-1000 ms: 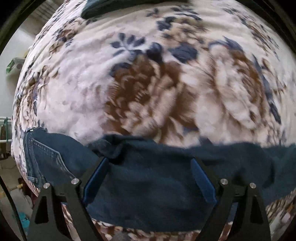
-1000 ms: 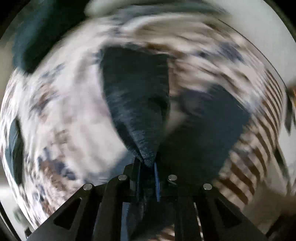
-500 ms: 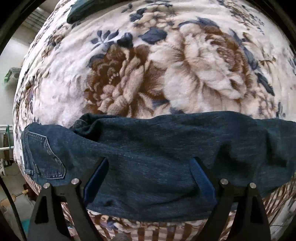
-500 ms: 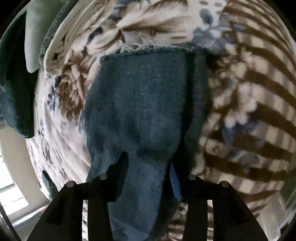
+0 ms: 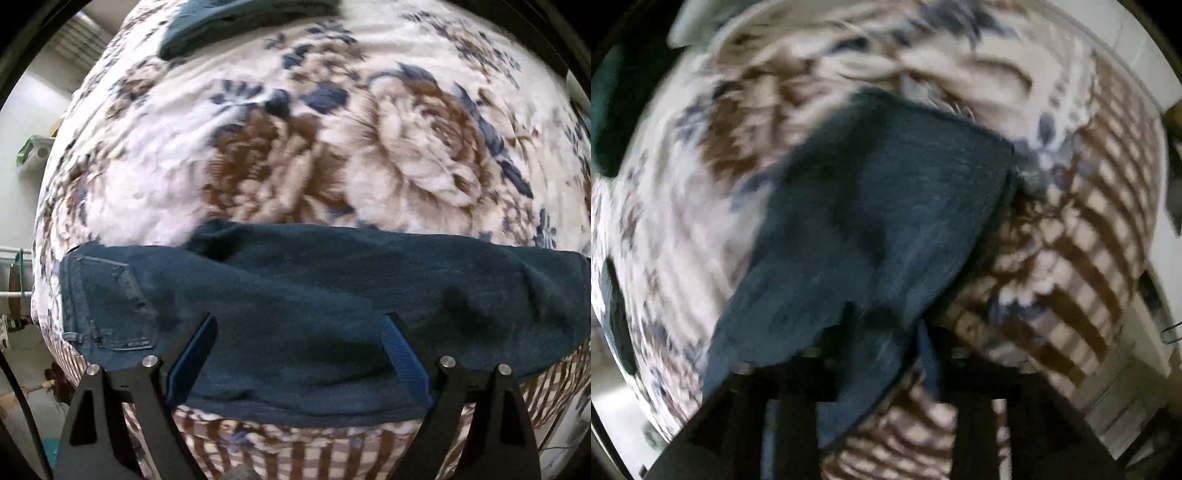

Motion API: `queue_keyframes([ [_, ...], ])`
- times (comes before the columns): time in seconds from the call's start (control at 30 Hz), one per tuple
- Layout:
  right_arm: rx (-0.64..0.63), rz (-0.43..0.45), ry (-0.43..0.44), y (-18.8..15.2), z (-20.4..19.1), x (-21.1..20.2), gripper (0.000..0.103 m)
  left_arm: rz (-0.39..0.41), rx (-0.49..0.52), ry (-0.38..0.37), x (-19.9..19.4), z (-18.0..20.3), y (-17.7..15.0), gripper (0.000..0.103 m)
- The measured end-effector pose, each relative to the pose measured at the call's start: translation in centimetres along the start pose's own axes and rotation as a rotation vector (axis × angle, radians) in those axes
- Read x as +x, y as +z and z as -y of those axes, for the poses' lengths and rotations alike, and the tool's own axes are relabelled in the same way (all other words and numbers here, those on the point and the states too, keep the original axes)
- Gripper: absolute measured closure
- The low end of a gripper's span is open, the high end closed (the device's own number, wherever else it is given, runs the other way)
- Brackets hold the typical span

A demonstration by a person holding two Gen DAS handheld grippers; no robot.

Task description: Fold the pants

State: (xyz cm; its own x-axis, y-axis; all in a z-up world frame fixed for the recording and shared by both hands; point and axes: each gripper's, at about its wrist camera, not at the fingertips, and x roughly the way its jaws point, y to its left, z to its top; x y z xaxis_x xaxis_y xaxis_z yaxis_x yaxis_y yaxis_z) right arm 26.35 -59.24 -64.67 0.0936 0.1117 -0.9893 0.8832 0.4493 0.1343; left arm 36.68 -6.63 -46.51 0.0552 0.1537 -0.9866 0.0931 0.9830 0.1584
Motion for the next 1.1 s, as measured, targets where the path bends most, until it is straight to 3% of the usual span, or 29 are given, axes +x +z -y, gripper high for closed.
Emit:
queue_keyframes([
  [0.03,-0.01,0.01,0.004,-1.0,-1.1,-0.8,0.055,0.01,-0.013,0.005,-0.2,-1.0,-0.2,0.013],
  [0.17,-0.059,-0.042,0.05,-6.5,-5.5,-1.8,0.055,0.005,-0.102,-0.011,-0.4,-6.6,-1.3,0.013],
  [0.27,-0.12,-0.113,0.12,-13.2,-9.8,-1.3,0.055,-0.011,-0.198,-0.013,0.0,-12.4,-2.7,0.013],
  [0.43,-0.254,-0.264,0.156,-26.6,-16.9,3.1,0.055,-0.045,-0.313,0.026,2.2,-22.7,-5.7,0.013],
  [0.53,-0.197,-0.305,0.183,-31.5,-19.1,6.4,0.055,-0.067,-0.381,0.037,4.0,-28.2,-7.5,0.013],
  [0.63,-0.118,-0.29,0.178,-33.4,-19.9,8.9,0.055,-0.132,-0.473,-0.012,6.7,-32.5,-8.8,0.013],
  [0.77,0.011,-0.244,0.212,-34.3,-19.2,10.5,0.059,-0.174,-0.57,-0.164,10.2,-35.3,-9.1,0.013],
  [0.93,-0.059,-0.251,0.157,-34.4,-20.4,11.4,0.059,-0.169,-0.594,-0.233,12.7,-35.6,-7.9,0.015],
  [1.0,-0.085,-0.234,0.129,-34.9,-20.9,11.3,0.066,-0.119,-0.608,-0.248,12.5,-35.7,-8.0,0.034],
  [1.03,-0.097,-0.217,0.111,-35.1,-21.3,11.0,0.09,-0.097,-0.598,-0.222,12.0,-35.5,-8.1,0.046],
  [1.07,-0.107,-0.2,0.105,-35.4,-21.4,10.6,0.095,-0.073,-0.592,-0.212,11.4,-35.6,-7.9,0.06],
  [1.1,-0.112,-0.186,0.105,-35.8,-21.5,9.9,0.096,-0.052,-0.584,-0.199,10.7,-35.5,-8.1,0.065],
])
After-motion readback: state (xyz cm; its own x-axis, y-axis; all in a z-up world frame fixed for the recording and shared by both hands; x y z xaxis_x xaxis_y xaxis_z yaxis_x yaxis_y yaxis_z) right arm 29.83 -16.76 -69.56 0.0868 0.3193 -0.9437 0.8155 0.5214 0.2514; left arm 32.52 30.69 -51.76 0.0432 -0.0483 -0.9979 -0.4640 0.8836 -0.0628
